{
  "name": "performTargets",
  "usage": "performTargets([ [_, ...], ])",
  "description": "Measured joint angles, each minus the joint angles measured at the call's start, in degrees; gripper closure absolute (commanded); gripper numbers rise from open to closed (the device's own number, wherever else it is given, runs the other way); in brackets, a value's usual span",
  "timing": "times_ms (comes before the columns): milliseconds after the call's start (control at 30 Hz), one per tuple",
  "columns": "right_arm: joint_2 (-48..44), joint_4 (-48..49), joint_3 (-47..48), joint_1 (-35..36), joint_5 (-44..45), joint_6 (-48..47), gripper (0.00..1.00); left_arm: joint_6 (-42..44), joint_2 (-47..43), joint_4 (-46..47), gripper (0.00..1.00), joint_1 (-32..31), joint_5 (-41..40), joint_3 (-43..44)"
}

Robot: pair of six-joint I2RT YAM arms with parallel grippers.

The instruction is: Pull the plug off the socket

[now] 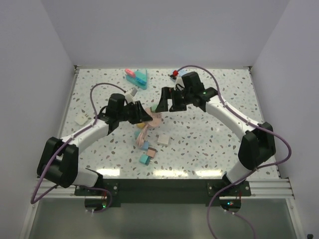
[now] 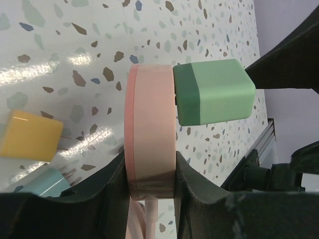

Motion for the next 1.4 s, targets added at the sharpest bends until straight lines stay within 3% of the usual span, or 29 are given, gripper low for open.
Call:
performTargets([
  [233, 3.3, -1.22, 1.11, 1.99, 1.81, -0.66, 0.04, -0.13, 1.68, 0.37, 1.0, -2.91, 0.2, 0.48],
  [467, 7.8, -1.2, 2.14, 2.64, 2.12, -1.22, 0.23, -0.11, 1.92, 0.48, 1.0, -4.07, 0.57, 0.66],
  [567, 9.68, -1.2, 2.71, 2.84, 2.36, -1.46, 0.37, -0.09, 1.97, 0.35, 1.0, -4.55, 0.37, 0.7],
  [600, 10.1, -1.29, 2.97, 2.82, 2.27, -1.55, 0.56, -0.09, 2.1, 0.31, 1.0, -4.57, 0.22, 0.7],
  [700, 10.93, -1.62, 4.35, 3.08, 1.68, -1.6, 0.92, -0.02, 2.78, 0.46, 1.0, -4.59, -0.24, 0.81],
  [767, 11.28, -2.12, 4.96, 3.04, 1.44, -1.88, 1.0, 0.37, 2.8, 0.39, 1.0, -4.59, -0.63, 0.96],
  [967, 10.73, -3.69, 5.07, 2.64, 1.29, -3.04, 1.0, 1.44, 2.86, 0.42, 1.0, -4.15, -0.52, 1.16],
  [1400, 0.98, 1.77, -3.65, -0.26, -4.11, -1.36, 1.0, 3.91, 3.3, 5.05, 1.0, -0.76, 11.58, 1.36],
])
